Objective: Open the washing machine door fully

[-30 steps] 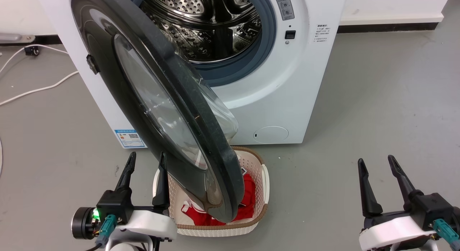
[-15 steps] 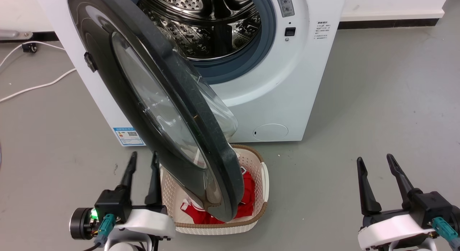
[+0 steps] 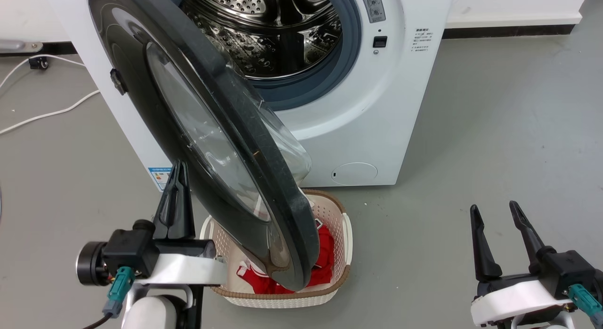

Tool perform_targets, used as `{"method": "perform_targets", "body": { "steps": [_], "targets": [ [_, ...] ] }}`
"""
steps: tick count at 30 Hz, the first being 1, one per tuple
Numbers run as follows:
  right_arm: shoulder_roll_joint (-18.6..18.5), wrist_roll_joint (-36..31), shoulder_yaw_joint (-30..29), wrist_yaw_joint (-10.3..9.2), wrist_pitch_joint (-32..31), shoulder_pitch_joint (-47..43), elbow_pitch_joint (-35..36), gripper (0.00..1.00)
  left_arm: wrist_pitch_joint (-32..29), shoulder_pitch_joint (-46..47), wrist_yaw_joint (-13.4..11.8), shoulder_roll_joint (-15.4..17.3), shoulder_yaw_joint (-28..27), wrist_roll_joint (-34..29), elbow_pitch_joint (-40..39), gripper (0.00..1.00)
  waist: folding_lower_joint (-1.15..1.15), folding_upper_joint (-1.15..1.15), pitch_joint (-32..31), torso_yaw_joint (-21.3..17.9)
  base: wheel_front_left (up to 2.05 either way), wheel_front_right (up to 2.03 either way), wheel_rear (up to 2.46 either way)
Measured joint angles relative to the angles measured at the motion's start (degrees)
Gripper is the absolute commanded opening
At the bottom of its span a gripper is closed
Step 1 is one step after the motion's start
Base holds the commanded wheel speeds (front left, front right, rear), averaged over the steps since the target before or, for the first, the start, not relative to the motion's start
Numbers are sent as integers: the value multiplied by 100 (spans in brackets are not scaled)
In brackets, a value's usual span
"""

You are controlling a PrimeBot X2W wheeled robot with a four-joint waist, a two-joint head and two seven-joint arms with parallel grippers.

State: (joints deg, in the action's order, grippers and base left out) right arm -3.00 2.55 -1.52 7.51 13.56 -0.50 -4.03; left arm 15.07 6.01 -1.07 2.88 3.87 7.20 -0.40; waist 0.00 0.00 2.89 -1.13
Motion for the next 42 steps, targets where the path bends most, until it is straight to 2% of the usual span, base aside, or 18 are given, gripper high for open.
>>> {"method": "perform_targets", "body": {
  "steps": [10,16,21,22,23,30,37,42],
  "targets": [
    [2,1,-19,0,1,-1,-11,100,1,426,4,1,34,-304,-1279,0,0,0,-63,30,0,0,0],
    [2,2,-24,0,-5,-5,-21,100,3,681,5,0,312,-485,-2242,0,0,0,-90,22,0,0,0],
    [2,8,-22,0,-26,-19,-21,100,5,724,97,0,713,-482,-2642,0,0,0,-111,-1,0,0,0],
    [2,8,-22,0,-32,-23,-21,100,5,724,146,1,837,-453,-2672,0,0,0,-114,-4,0,0,0],
    [2,18,-20,0,-48,-74,-20,100,-11,685,272,0,1260,-348,-2662,0,0,0,-125,-10,0,0,0],
    [2,44,-1,0,-65,-85,-10,100,-509,411,564,-2,2308,120,-2380,0,0,0,-121,-2,0,0,0],
    [2,51,-2,0,-83,-83,15,100,-1057,-10,714,49,3099,456,-1884,0,0,0,-44,16,0,0,0],
    [2,66,5,0,-83,-66,15,100,-1195,-174,748,89,3401,563,-1437,0,0,0,40,8,0,0,0]
  ]
}}
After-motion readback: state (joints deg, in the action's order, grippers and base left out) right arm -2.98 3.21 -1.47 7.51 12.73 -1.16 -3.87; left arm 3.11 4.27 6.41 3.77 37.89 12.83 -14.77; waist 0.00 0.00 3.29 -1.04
